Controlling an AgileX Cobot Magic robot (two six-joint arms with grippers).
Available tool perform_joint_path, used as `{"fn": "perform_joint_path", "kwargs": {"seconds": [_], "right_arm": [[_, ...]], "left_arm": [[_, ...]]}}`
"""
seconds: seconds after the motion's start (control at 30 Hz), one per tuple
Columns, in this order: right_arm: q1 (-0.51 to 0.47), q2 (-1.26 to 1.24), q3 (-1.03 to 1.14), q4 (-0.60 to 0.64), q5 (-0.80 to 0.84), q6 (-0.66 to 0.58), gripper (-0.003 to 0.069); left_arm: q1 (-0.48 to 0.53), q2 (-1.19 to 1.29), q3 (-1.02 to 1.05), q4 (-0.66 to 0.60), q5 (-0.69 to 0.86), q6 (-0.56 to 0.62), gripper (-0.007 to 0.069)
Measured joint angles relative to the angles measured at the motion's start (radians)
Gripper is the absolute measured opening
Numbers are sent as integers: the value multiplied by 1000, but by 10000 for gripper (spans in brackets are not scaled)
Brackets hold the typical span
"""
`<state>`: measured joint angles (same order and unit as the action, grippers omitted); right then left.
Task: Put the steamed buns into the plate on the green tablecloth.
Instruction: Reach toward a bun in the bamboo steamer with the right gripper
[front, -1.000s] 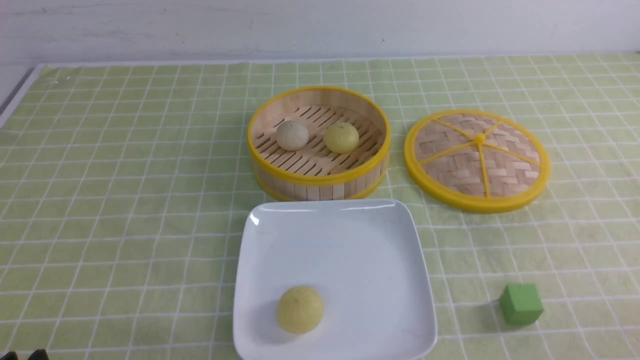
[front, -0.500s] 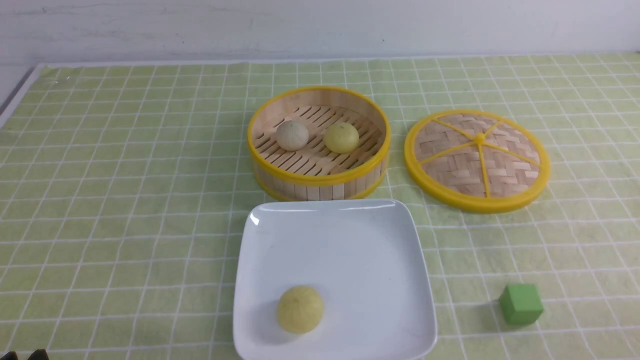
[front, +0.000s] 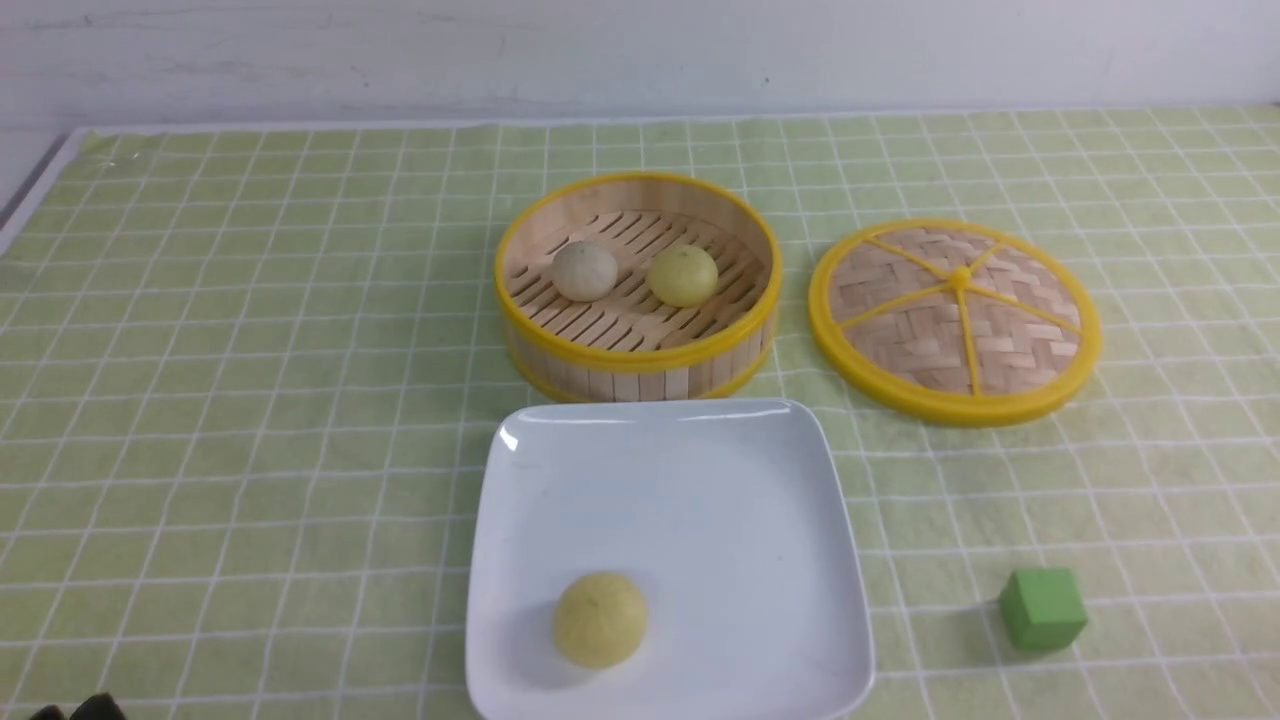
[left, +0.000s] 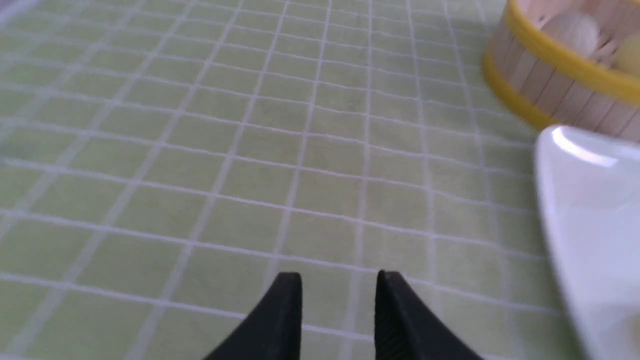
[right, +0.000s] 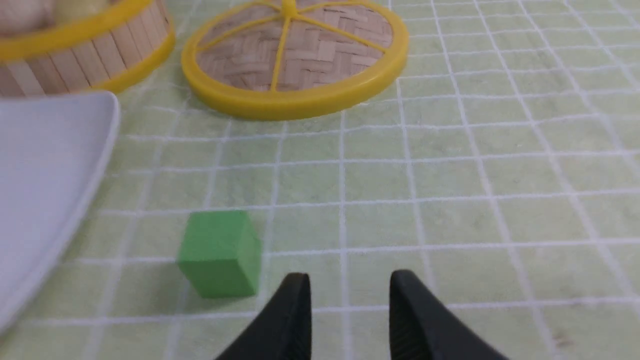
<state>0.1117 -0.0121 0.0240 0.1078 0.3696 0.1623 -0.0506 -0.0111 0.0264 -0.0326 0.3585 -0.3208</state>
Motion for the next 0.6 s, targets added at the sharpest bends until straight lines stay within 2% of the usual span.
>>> {"fn": "perform_joint_path", "kwargs": {"seconds": [0.13, 0.17, 0.2, 0.3, 0.47, 0.57, 0.6], "right_arm": [[0, 0, 1, 280, -28, 210, 242], [0, 0, 1, 290, -28, 218, 242], [0, 0, 1, 362, -30, 266, 242], [0, 0, 1, 421, -58, 291, 242], [0, 0, 1, 457, -73, 291, 242], [0, 0, -54, 449, -73, 236, 236], [0, 0, -54, 447, -73, 231, 235]], "left_arm": [[0, 0, 1, -303, -16, -251, 240], [0, 0, 1, -314, -16, -261, 240], [0, 0, 1, -387, -19, -342, 240], [0, 0, 1, -436, -33, -391, 240], [0, 0, -4, -451, -73, -377, 217], [0, 0, -123, -450, -22, -273, 128], [0, 0, -133, -450, -18, -273, 128]]}}
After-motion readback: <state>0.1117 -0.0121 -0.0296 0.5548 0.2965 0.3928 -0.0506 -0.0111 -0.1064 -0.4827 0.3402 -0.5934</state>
